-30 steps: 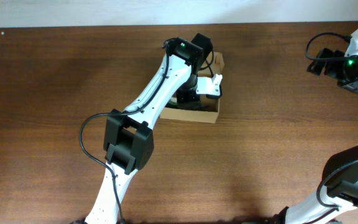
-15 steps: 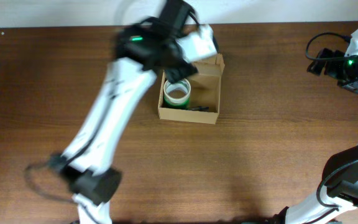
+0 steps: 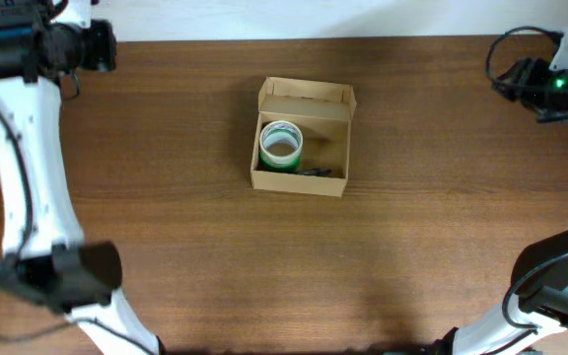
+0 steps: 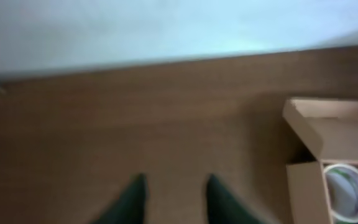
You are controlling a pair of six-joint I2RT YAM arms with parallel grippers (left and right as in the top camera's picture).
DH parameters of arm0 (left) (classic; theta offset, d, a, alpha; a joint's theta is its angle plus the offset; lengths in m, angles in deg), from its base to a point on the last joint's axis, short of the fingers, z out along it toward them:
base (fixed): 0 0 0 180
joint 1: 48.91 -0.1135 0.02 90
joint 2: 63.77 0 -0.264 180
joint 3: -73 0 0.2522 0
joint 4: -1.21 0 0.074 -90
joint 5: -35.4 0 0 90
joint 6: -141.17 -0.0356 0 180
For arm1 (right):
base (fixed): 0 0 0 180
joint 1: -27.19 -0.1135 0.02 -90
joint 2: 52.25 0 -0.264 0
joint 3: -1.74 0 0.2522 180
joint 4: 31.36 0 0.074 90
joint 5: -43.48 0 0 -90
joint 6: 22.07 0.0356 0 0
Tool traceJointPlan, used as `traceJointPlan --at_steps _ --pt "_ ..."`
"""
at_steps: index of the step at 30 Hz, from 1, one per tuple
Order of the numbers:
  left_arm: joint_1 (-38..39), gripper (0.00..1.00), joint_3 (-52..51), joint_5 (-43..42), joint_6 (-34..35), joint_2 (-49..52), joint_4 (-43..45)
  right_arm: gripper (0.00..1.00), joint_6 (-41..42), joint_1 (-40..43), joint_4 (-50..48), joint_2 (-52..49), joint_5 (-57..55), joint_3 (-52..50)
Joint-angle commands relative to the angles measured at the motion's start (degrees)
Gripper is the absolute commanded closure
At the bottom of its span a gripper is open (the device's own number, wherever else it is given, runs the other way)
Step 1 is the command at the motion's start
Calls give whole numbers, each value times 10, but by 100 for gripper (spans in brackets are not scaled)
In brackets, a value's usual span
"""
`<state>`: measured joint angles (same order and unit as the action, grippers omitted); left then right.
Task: Pack container
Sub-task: 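Release the dark pen and lift the left gripper out of the box, then move both grippers to the box lid flaps on either side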
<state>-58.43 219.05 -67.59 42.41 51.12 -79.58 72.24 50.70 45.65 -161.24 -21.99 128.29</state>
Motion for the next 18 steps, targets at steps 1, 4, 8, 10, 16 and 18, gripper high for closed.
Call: traceJointPlan --at_steps 1,4,8,10,16,18 --pt "-9 98 -16 -152 34 85 -8 91 80 -15 -16 -21 33 3" --pt "-2 98 -15 -215 34 148 -4 96 106 -35 -26 -55 57 3" --pt "17 98 -16 -299 33 207 23 96 83 -66 -42 -121 156 3" --pt "26 98 -15 -344 34 233 45 96 75 -78 -53 -155 216 3" --pt "54 98 -16 -374 51 292 67 96 71 -112 -71 -234 280 3" --pt "64 98 -16 -375 56 310 66 96 71 -125 -72 -251 280 3"
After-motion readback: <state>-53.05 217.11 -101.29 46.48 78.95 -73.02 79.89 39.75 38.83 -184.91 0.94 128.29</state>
